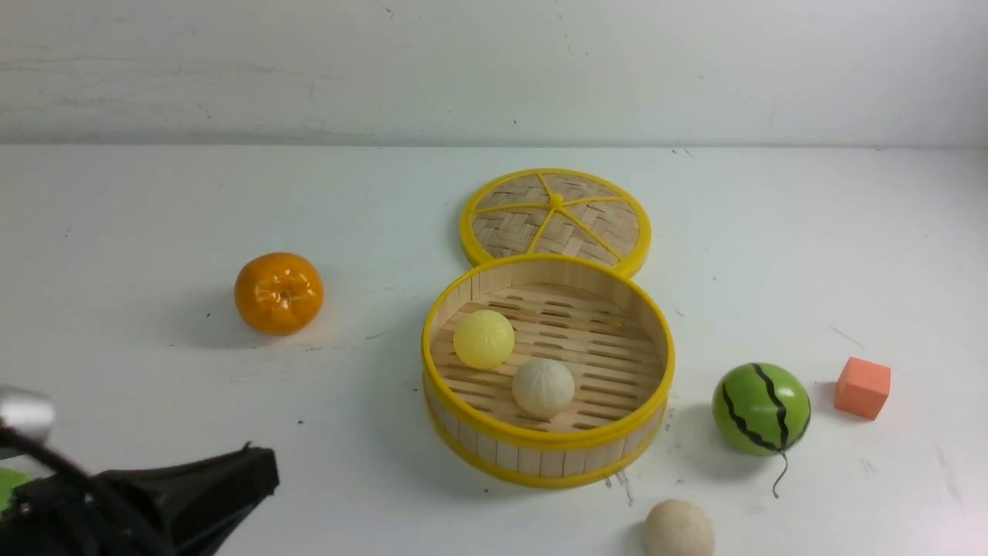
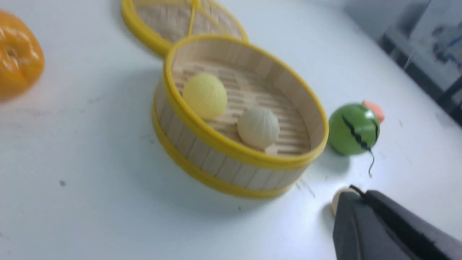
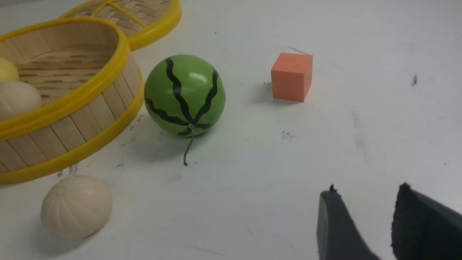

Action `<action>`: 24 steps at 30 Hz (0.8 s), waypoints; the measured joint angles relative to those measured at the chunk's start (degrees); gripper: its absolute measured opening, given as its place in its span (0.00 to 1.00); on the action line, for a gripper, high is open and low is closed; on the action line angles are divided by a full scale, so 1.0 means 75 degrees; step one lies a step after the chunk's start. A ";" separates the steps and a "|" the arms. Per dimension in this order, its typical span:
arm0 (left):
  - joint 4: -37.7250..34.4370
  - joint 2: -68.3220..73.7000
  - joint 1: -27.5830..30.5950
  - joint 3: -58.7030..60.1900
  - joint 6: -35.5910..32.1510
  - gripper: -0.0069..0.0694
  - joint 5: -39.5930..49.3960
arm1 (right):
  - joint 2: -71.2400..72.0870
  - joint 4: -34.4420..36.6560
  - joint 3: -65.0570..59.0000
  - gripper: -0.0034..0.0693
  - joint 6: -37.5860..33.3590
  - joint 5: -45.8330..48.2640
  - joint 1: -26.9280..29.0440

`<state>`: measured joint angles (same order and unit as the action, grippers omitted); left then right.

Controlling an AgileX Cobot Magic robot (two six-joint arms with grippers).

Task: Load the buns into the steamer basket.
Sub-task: Use the right arm to grab a steamed stuffed bun

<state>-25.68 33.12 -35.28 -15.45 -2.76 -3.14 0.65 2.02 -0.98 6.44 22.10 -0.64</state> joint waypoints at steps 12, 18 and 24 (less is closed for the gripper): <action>-0.0027 -0.0512 0.0000 0.0249 -0.0510 0.07 0.0178 | 0.0000 0.2905 0.0035 0.35 0.1836 -0.2090 0.0000; -0.0027 -0.0512 0.0000 0.0249 -0.0510 0.07 0.0185 | -0.1936 0.3210 0.2542 0.22 0.0288 0.1238 0.0000; -0.0027 -0.0512 0.0000 0.0249 -0.0512 0.07 0.0177 | -0.5891 0.3148 0.5298 0.16 -0.2006 0.4651 0.0000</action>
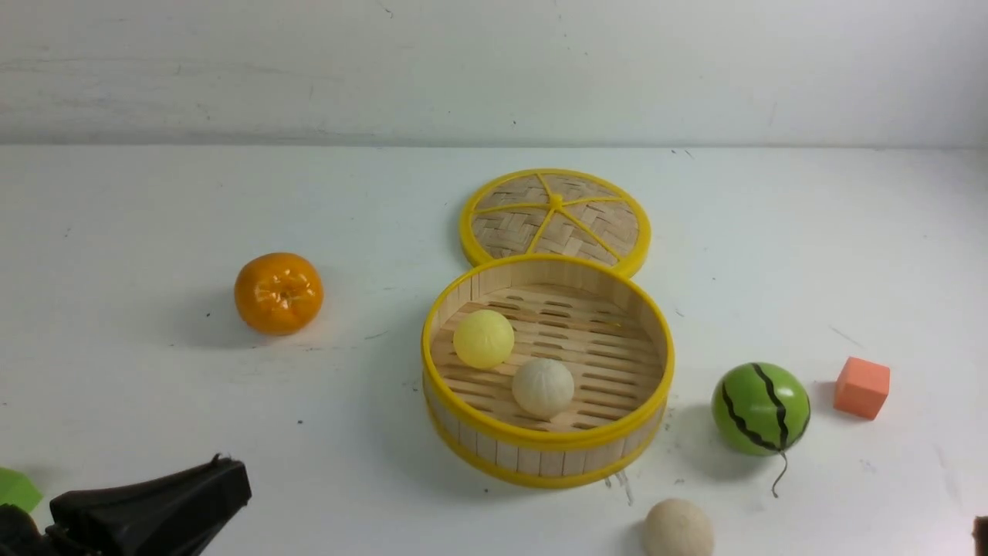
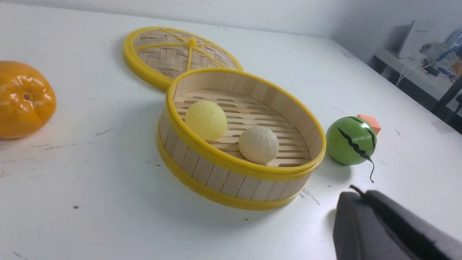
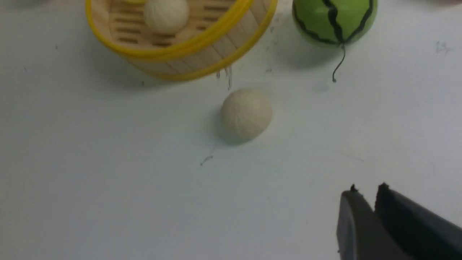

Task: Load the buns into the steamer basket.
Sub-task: Use the right arm to grab a steamed stuffed bun

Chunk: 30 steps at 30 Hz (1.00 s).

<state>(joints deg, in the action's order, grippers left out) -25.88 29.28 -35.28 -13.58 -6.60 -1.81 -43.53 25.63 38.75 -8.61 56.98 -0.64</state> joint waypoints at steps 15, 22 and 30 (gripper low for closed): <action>0.0000 0.0000 0.0000 0.0000 0.0000 0.07 -0.0018 | -0.5581 -0.2039 0.2227 0.21 0.1674 -0.0869 -0.3757; 0.0000 0.0000 0.0000 0.0000 0.0000 0.07 -0.0024 | -0.6622 -0.2671 0.2727 0.39 0.2326 -0.1389 -0.4225; 0.0000 0.0000 0.0000 0.0000 0.0000 0.07 -0.0024 | -0.6753 -0.2722 0.2777 0.44 0.2488 -0.1604 -0.4250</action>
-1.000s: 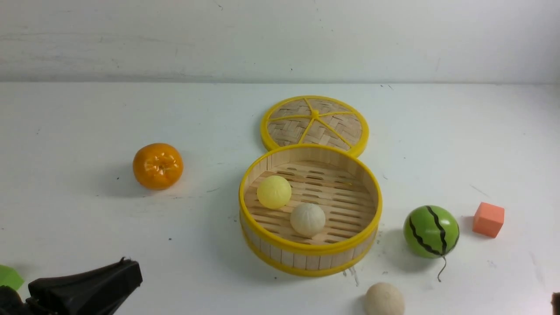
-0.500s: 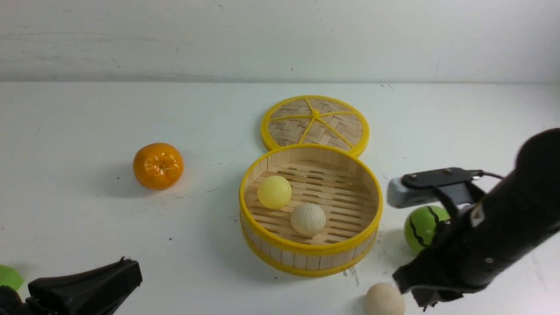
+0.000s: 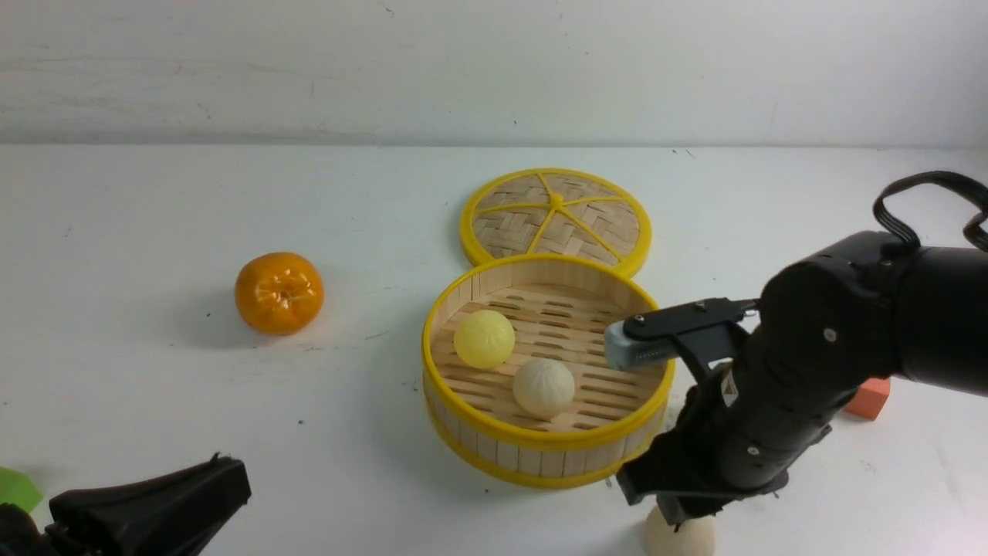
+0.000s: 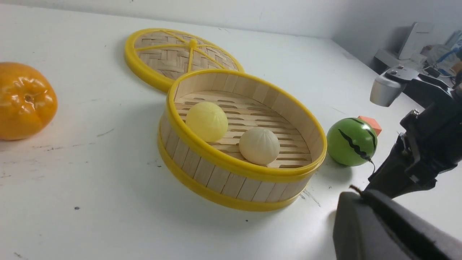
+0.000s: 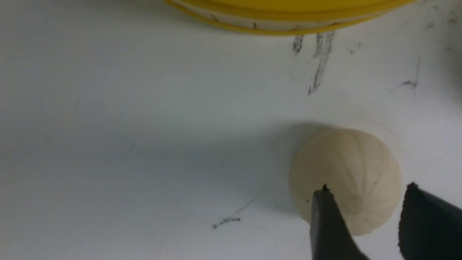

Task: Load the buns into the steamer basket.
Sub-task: Use the right arm to grab a steamed stuffed bun, then use the right arm to put the steamed stuffed bun into the steamer

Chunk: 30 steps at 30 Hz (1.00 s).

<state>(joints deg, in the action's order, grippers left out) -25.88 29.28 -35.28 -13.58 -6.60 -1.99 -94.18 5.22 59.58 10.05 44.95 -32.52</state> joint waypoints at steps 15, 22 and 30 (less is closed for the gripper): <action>-0.0006 0.0000 0.0000 0.0000 -0.0007 0.09 -0.0001 | -0.0730 -0.0259 0.0022 0.34 0.0215 -0.0495 0.0000; -0.0006 0.0000 0.0000 0.0000 -0.0007 0.10 -0.0001 | -0.0648 -0.0154 0.0055 0.08 -0.0017 -0.0301 0.0000; -0.0006 0.0000 0.0000 0.0000 -0.0019 0.10 -0.0001 | 0.0128 0.0003 0.1010 0.06 -0.0091 0.0281 0.0000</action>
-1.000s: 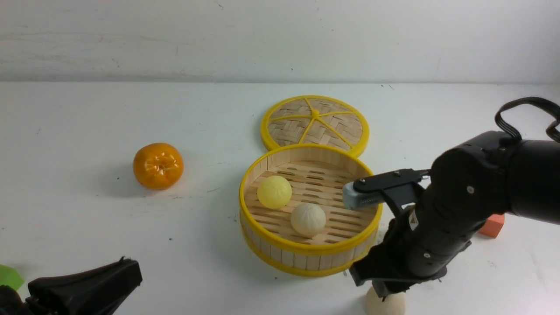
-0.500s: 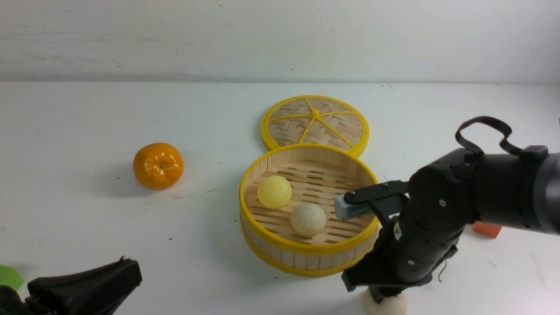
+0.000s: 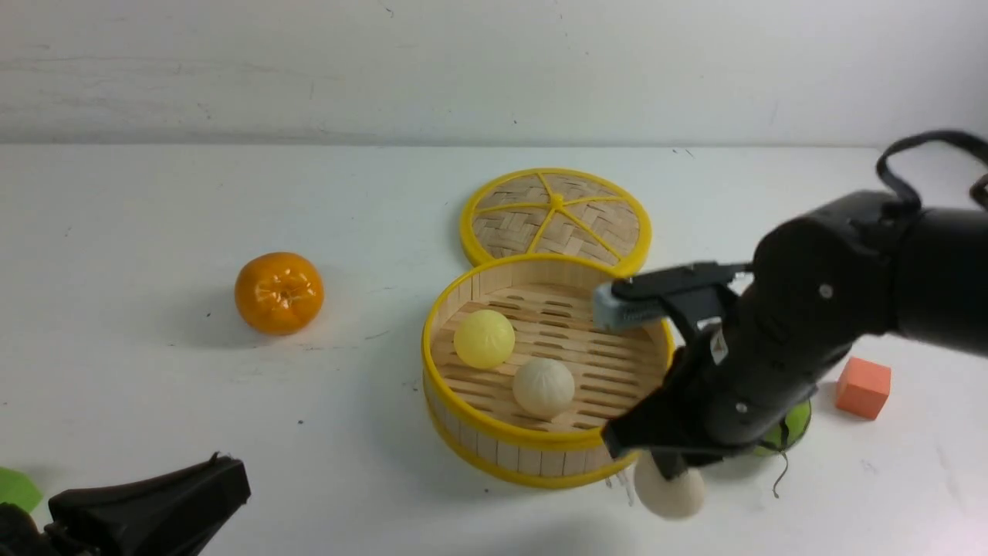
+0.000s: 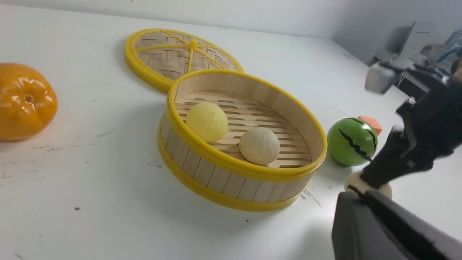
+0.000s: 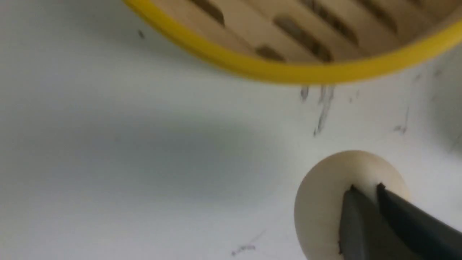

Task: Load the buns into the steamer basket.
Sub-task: Use the right arm to put the steamed stuffed bun into the steamer

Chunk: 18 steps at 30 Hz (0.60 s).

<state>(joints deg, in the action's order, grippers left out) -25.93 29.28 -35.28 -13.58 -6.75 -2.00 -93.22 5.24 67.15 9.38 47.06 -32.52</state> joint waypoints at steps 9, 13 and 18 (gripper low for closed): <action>0.0000 0.0000 0.0000 0.0000 0.0000 0.11 0.0000 | -0.1277 -0.0536 0.1596 0.06 0.0000 -0.1358 0.0421; 0.0000 0.0000 0.0000 0.0000 0.0000 0.11 0.0000 | -0.2082 -0.0575 0.1946 0.07 0.0000 -0.1401 0.0727; 0.0000 0.0000 0.0000 0.0000 0.0000 0.12 0.0024 | -0.2460 -0.0504 0.2057 0.13 0.0000 -0.1455 0.0828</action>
<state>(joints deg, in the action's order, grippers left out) -25.93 29.28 -35.28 -13.58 -6.75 -1.83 -111.67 1.46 82.58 9.38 36.15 -26.31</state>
